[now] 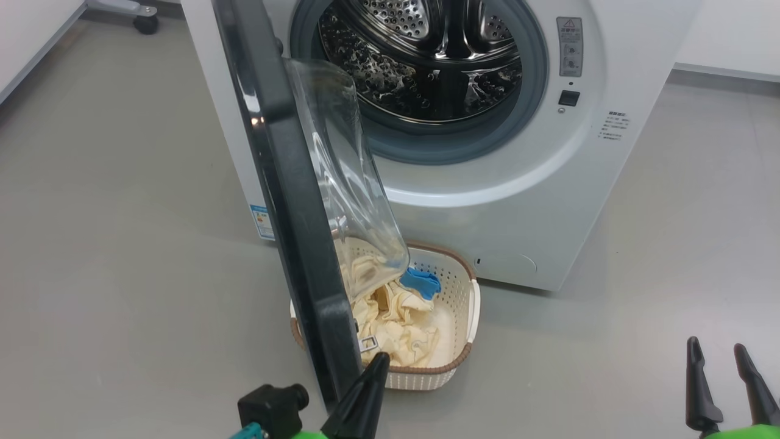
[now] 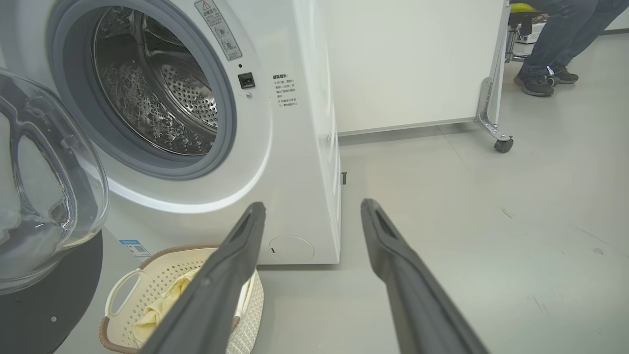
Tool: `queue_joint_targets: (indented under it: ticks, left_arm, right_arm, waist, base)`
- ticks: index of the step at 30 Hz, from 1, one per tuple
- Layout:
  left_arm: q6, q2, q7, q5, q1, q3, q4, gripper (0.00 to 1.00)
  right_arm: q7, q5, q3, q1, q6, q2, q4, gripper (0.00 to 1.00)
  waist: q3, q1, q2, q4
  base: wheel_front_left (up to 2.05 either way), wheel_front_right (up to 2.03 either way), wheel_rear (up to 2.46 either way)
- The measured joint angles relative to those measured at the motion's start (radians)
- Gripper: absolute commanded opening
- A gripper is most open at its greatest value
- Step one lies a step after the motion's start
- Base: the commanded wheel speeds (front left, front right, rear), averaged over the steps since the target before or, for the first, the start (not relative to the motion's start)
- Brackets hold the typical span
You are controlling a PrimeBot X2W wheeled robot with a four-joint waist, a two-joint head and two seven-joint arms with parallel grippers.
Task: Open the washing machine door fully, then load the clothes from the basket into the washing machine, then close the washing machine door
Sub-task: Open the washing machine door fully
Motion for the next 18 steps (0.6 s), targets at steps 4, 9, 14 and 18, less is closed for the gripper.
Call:
queue_joint_targets:
  ticks: [4,9,14,18]
  left_arm:
    - [0.007,0.000,-0.007,0.008,0.000,0.000,0.003,0.00]
    - [0.021,0.000,-0.012,0.026,-0.011,0.000,0.005,0.00]
    - [0.031,-0.003,-0.020,0.028,-0.020,0.000,0.011,0.00]
    - [0.040,-0.004,-0.025,0.035,-0.025,-0.002,0.017,0.00]
  right_arm:
    - [0.000,0.000,0.000,0.000,0.000,0.000,0.000,1.00]
    - [0.000,0.000,0.000,0.000,0.000,0.000,0.000,1.00]
    - [0.000,0.000,-0.001,-0.003,0.000,0.000,0.000,1.00]
    - [0.000,0.000,0.000,-0.007,0.000,0.000,0.000,1.00]
  waist:
    - [0.003,0.0000,0.0000,0.003]
    - [0.016,0.0000,0.0000,0.014]
    - [0.027,0.0000,0.0000,0.032]
    - [0.034,0.0000,0.0000,0.050]
  base:
    - [0.00,0.00,0.00]
    - [0.00,0.00,0.00]
    - [0.00,0.00,0.00]
    - [0.00,0.00,0.00]
